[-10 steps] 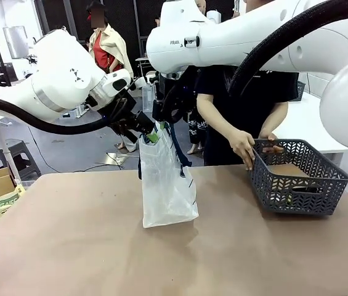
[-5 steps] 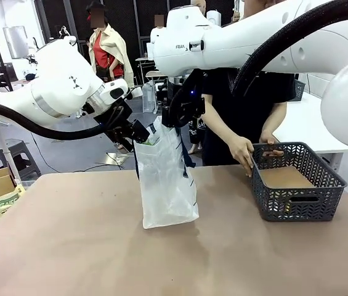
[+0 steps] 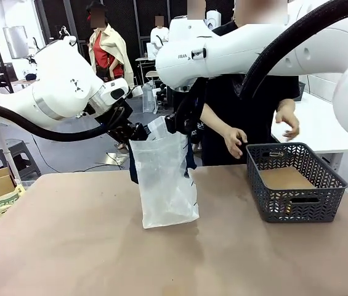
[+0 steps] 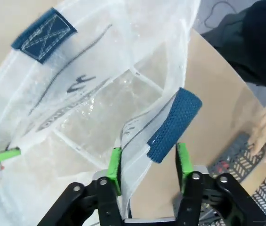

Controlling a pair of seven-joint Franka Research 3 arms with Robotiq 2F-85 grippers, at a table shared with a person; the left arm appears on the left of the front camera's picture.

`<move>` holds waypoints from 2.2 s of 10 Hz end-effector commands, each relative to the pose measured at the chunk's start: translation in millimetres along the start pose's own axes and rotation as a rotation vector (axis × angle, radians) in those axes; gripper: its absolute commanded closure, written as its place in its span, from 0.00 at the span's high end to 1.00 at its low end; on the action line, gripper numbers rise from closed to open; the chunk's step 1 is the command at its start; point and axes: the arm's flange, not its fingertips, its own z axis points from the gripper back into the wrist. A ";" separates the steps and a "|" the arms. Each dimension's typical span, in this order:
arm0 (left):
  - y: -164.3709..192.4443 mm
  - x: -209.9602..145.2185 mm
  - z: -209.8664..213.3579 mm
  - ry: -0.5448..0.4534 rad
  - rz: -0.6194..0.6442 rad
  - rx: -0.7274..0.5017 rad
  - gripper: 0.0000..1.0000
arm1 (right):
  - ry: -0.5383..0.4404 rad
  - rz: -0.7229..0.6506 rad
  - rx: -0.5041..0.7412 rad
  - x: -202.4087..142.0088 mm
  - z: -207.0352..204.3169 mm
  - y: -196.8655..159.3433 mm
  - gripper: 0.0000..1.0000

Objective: Transfer purchased items from the store into the shopping bag.
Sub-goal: Open the Reusable shopping bag in the center of the table.

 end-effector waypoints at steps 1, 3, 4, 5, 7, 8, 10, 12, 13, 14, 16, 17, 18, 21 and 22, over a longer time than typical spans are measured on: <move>2.8 -8.1 3.8 0.004 -0.006 0.035 0.00 | -0.015 -0.009 0.035 -23.5 2.7 -0.1 0.00; 4.2 -11.6 7.8 0.003 0.010 0.062 0.00 | -0.031 -0.012 0.066 -33.8 13.4 -0.3 0.00; 6.1 -12.9 10.3 -0.007 0.017 0.065 0.00 | -0.037 -0.016 0.094 -37.9 17.9 -4.5 0.00; 8.8 -14.3 12.0 -0.017 0.025 0.085 0.00 | -0.036 -0.026 0.118 -41.7 21.6 -12.0 0.00; 12.2 -18.6 17.5 -0.073 0.045 0.167 0.00 | -0.049 0.014 0.125 -53.8 30.3 -19.3 0.00; 13.8 -21.3 18.9 -0.084 0.059 0.200 0.00 | -0.047 0.056 0.090 -60.8 33.0 -23.0 0.00; 18.5 -20.5 17.5 -0.065 0.068 0.241 0.00 | -0.075 0.140 0.047 -73.2 31.1 -43.0 0.00; 17.9 -15.8 16.7 0.003 0.037 0.232 0.00 | -0.105 0.171 0.057 -80.1 28.0 -64.4 0.00; 17.5 -13.1 18.1 0.031 0.015 0.227 0.00 | -0.106 0.199 0.064 -82.1 27.3 -73.7 0.00; 15.6 -7.7 17.2 0.050 0.011 0.223 0.00 | -0.107 0.216 0.064 -83.4 27.3 -82.2 0.00; 17.0 -0.5 9.5 0.109 -0.018 0.209 0.00 | -0.110 0.209 0.064 -91.3 25.8 -95.2 0.00; 23.7 3.1 5.6 0.128 -0.006 0.229 0.00 | -0.108 0.189 0.065 -96.3 26.1 -104.8 0.00; 29.9 6.0 3.5 0.121 0.015 0.250 0.00 | -0.112 0.157 0.069 -100.6 27.1 -112.7 0.00; 39.3 7.5 3.3 0.116 0.057 0.259 0.00 | -0.120 0.086 0.102 -110.3 25.6 -123.2 0.00; 40.9 9.5 7.1 0.099 0.076 0.267 0.00 | -0.109 0.061 0.114 -112.5 24.8 -125.0 0.00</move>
